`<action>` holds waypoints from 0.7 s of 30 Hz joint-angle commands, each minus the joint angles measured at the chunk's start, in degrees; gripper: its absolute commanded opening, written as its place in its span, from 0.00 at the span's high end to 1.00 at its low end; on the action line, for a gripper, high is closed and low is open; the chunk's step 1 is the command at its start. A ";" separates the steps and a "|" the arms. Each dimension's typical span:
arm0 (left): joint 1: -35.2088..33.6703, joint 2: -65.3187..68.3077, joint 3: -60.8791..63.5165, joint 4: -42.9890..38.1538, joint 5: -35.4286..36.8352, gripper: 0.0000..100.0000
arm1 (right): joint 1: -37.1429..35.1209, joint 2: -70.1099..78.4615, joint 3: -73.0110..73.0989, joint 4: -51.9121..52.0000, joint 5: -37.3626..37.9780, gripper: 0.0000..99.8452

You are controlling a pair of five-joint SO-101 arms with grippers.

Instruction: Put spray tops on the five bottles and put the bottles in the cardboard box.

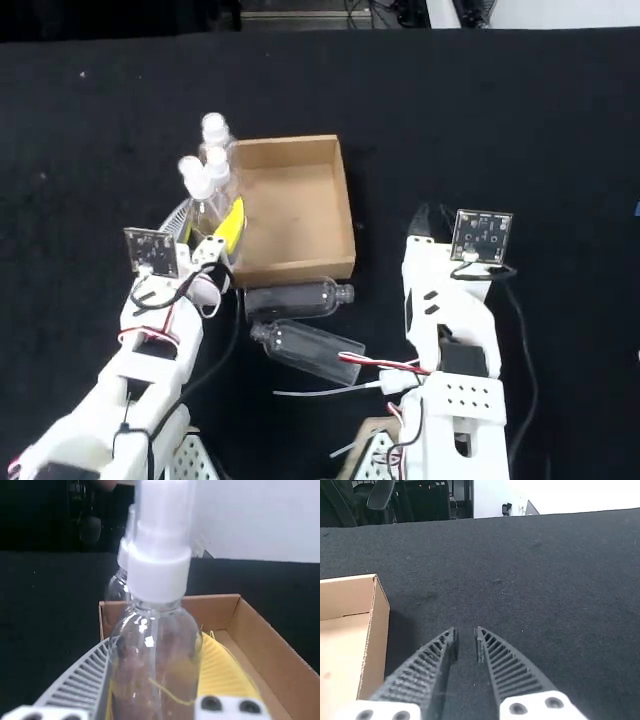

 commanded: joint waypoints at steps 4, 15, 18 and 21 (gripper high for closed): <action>-0.04 5.27 -4.88 -2.37 0.88 0.94 | -0.79 0.84 -0.31 -0.18 0.44 0.95; 0.04 5.71 -0.66 -10.11 0.62 0.94 | -0.79 0.84 -0.40 -0.18 0.44 0.95; -0.04 5.71 0.31 -10.11 0.62 0.94 | -0.79 0.84 -0.40 -0.18 0.44 0.95; -0.04 5.71 1.27 -10.11 0.62 0.94 | -0.79 0.84 -0.40 -0.18 0.44 0.95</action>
